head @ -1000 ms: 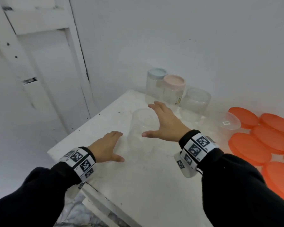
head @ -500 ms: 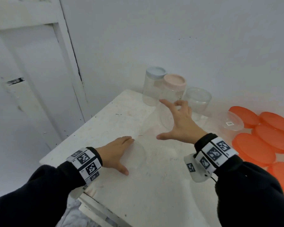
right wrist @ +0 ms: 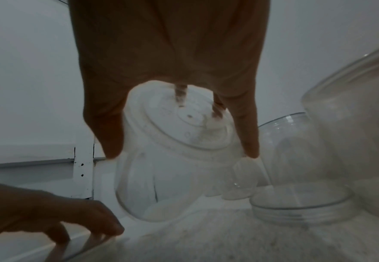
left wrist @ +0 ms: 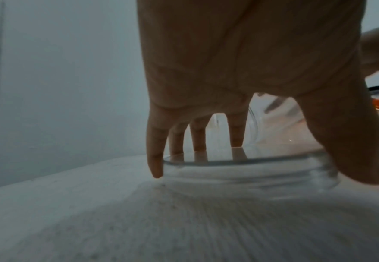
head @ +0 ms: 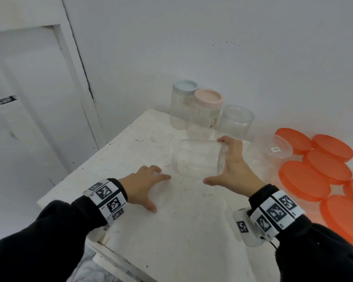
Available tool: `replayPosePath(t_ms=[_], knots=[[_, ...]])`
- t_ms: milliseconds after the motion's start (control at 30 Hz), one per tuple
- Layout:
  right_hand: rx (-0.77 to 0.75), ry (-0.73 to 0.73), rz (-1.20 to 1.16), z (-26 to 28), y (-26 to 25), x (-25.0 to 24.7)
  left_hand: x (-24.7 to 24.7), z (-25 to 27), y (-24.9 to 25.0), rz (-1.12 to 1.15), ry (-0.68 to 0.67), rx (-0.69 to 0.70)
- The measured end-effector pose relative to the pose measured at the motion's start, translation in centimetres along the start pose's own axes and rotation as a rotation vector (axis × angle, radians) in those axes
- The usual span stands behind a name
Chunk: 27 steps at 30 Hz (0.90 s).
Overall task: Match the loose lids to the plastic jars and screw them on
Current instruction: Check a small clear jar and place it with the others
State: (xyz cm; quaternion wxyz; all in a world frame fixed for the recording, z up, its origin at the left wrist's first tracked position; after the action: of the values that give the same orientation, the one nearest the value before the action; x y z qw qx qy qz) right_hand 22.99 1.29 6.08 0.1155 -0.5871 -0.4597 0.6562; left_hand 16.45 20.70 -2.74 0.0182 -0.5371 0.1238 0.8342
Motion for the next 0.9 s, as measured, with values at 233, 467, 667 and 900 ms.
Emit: replayPosePath(t_ms=[233, 467, 667, 900], knots=[[0.072, 0.103, -0.05, 0.6, 0.7, -0.5, -2.3, 0.7, -1.7, 0.104, 0.142, -0.077], [0.15, 0.08, -0.114, 0.6, 2.0, 0.5, -3.6, 1.4, -2.6, 0.199, 0.293, -0.102], [0.16, 0.033, -0.049, 0.9, 1.5, 1.5, -4.6, 1.9, -3.5, 0.257, 0.399, -0.104], [0.193, 0.028, -0.037, 1.1, 1.6, 2.6, -5.6, 2.1, -5.0, 0.343, 0.489, -0.111]])
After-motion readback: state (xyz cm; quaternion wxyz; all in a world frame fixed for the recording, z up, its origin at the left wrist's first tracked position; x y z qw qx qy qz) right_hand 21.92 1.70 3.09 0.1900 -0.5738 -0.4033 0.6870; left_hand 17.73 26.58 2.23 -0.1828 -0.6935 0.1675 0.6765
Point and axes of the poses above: each hand's wrist, its own z-axis away from the middle knuckle, its own x-axis out of the palm, y = z × x, the point moved 8 cm from there along -z, towards the middle knuckle, and after that the axes turned 6 degrees about -z, right-handed, at the moved point
